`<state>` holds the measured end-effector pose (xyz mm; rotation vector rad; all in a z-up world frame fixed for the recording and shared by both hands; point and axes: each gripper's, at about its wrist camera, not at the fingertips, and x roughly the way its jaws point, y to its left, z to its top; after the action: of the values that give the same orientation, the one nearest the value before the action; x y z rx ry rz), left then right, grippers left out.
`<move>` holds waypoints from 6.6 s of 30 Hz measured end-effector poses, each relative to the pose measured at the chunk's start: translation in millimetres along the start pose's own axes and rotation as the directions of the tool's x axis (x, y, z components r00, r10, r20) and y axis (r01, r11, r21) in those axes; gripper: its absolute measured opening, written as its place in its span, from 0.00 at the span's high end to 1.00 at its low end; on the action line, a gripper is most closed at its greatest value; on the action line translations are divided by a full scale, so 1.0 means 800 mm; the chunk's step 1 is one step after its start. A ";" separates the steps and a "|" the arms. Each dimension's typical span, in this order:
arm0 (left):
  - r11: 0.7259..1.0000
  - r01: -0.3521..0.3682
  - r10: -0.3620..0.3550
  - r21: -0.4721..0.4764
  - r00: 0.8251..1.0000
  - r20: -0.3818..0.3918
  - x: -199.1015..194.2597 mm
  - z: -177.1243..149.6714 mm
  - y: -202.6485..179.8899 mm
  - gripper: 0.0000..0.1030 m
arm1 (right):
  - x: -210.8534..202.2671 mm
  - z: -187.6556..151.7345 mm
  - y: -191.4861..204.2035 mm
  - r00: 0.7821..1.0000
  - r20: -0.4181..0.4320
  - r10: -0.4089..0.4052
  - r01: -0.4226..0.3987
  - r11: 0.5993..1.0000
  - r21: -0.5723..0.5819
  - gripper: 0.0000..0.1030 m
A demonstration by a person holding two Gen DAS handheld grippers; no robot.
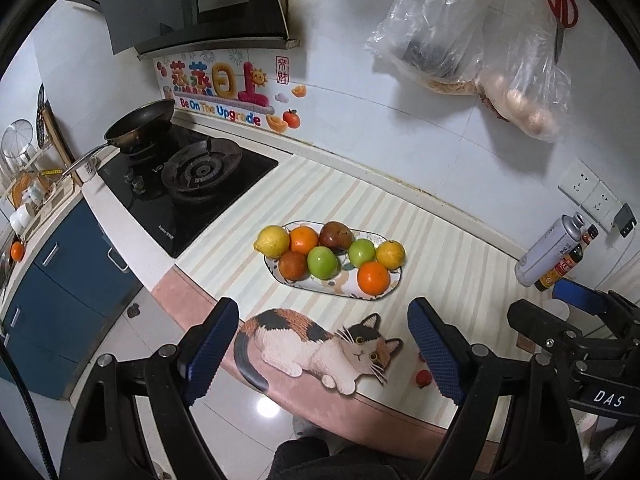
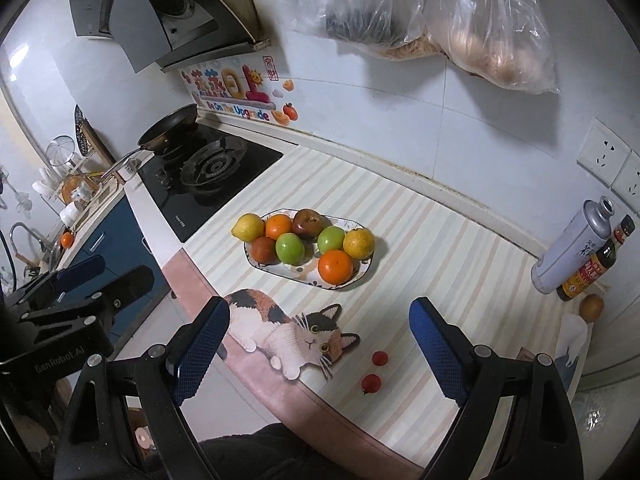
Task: Organize fruits
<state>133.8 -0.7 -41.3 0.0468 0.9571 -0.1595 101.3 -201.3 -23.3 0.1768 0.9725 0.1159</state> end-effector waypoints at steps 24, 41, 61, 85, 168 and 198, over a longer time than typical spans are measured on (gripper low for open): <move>0.977 -0.117 0.155 0.179 0.965 -0.211 0.166 -0.034 -0.052 0.00 | 0.252 -0.138 -0.152 0.916 -0.398 0.050 0.085 0.946 0.313 0.23; 0.955 0.032 0.112 0.295 0.881 -0.459 0.299 -0.084 -0.124 0.00 | 0.297 -0.197 -0.178 0.912 -0.401 0.089 0.085 0.914 0.396 0.68; 0.871 0.296 0.004 0.392 0.794 -0.608 0.388 -0.147 -0.266 0.76 | 0.234 -0.236 -0.269 0.925 -0.380 -0.011 0.227 0.817 0.530 0.68; 0.953 0.261 -0.154 0.155 0.854 -0.497 0.310 -0.046 -0.144 0.77 | 0.247 -0.139 -0.188 0.951 -0.303 0.063 0.071 0.909 0.410 0.68; 0.985 -0.153 0.153 -0.075 0.988 -0.006 0.017 -0.033 0.010 0.09 | 0.011 -0.028 -0.007 0.998 -0.012 -0.063 0.062 0.997 -0.039 0.06; 0.994 -0.090 0.097 -0.070 0.990 0.105 -0.086 -0.040 -0.024 0.09 | -0.097 -0.029 -0.007 0.995 0.080 -0.063 0.068 0.996 -0.059 0.02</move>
<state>66.2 -7.9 -3.2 0.0228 0.8500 -0.0442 38.8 -217.9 25.7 0.0915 0.8952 0.0779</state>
